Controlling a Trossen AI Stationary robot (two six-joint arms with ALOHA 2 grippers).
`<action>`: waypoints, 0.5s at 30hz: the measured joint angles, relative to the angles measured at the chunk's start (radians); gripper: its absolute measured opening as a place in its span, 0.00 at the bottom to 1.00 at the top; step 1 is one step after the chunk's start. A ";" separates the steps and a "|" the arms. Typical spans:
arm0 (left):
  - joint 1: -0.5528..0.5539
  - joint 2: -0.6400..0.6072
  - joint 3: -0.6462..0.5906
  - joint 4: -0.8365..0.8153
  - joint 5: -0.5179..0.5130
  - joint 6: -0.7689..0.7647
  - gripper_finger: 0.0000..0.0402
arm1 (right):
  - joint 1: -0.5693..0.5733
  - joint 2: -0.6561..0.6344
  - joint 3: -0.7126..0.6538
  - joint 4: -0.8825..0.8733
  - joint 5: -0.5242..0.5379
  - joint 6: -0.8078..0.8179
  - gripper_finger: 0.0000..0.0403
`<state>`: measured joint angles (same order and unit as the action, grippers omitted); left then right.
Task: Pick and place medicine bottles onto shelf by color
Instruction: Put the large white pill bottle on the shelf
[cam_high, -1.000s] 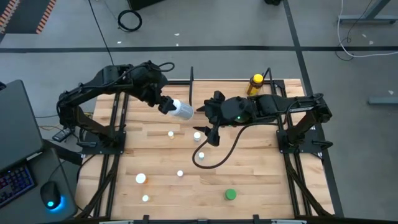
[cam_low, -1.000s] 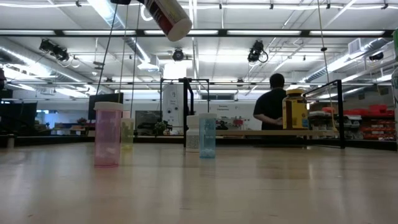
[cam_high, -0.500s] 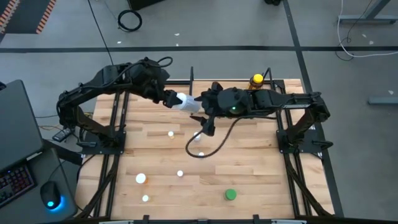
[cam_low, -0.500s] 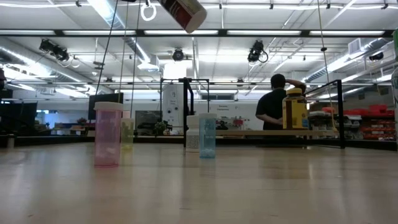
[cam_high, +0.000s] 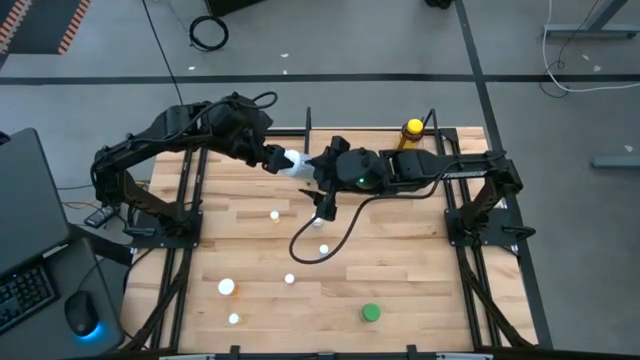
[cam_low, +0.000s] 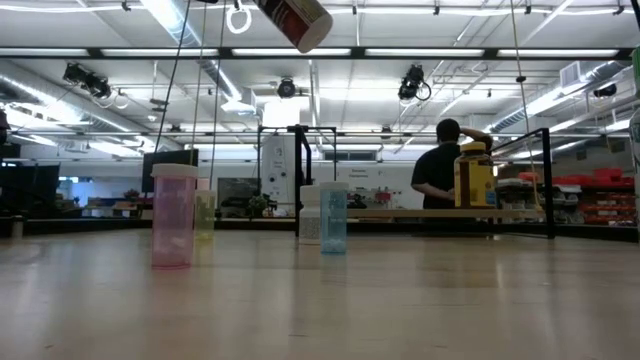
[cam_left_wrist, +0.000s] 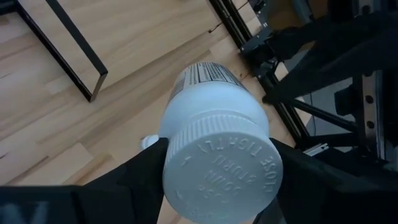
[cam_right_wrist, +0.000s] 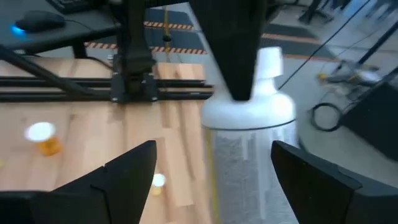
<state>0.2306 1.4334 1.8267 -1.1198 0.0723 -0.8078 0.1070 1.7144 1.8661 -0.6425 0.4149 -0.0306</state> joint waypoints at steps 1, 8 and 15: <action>0.000 0.000 0.000 0.000 0.004 0.000 0.62 | -0.003 0.002 0.000 0.008 0.015 -0.017 0.81; -0.006 0.000 0.000 0.004 0.017 -0.013 0.64 | -0.031 0.020 0.000 0.067 0.054 -0.059 0.81; -0.006 0.000 -0.001 -0.003 0.022 -0.020 0.63 | -0.038 0.053 0.000 0.080 0.015 -0.074 0.81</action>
<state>0.2249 1.4334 1.8256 -1.1228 0.0939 -0.8279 0.0689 1.7674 1.8664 -0.5630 0.4298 -0.1045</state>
